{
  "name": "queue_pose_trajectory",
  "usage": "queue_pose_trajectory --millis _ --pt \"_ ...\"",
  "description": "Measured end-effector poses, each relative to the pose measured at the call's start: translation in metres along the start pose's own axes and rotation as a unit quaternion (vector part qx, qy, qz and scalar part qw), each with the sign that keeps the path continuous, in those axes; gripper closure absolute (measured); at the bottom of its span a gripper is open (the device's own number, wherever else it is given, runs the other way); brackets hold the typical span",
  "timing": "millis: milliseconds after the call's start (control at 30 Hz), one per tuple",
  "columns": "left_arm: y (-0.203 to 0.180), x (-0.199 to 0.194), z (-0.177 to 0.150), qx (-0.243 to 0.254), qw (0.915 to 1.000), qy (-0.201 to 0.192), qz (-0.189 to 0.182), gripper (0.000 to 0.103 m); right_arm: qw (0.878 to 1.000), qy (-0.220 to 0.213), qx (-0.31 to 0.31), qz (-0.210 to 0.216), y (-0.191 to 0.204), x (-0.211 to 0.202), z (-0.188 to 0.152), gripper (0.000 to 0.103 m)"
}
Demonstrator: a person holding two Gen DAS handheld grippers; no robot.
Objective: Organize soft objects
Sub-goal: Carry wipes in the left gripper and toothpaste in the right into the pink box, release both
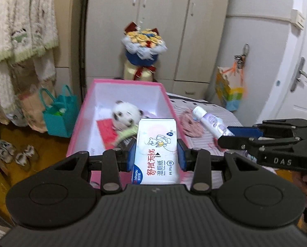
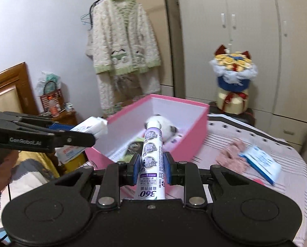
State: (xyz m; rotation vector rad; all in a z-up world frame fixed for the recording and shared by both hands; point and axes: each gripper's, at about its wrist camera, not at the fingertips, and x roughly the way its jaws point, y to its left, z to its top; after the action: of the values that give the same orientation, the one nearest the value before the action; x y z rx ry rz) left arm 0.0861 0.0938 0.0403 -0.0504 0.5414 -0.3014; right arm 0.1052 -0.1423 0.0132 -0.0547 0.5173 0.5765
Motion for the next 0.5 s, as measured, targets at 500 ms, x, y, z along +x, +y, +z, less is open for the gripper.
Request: queue_pose_trajectory --millis 500 --pt "0.053 0.104 0.013 0.003 0.9951 0.05 0.085 0.064 0.995 0.08 -0.038 -0.044 -0.001 0.122 0.04 0.075"
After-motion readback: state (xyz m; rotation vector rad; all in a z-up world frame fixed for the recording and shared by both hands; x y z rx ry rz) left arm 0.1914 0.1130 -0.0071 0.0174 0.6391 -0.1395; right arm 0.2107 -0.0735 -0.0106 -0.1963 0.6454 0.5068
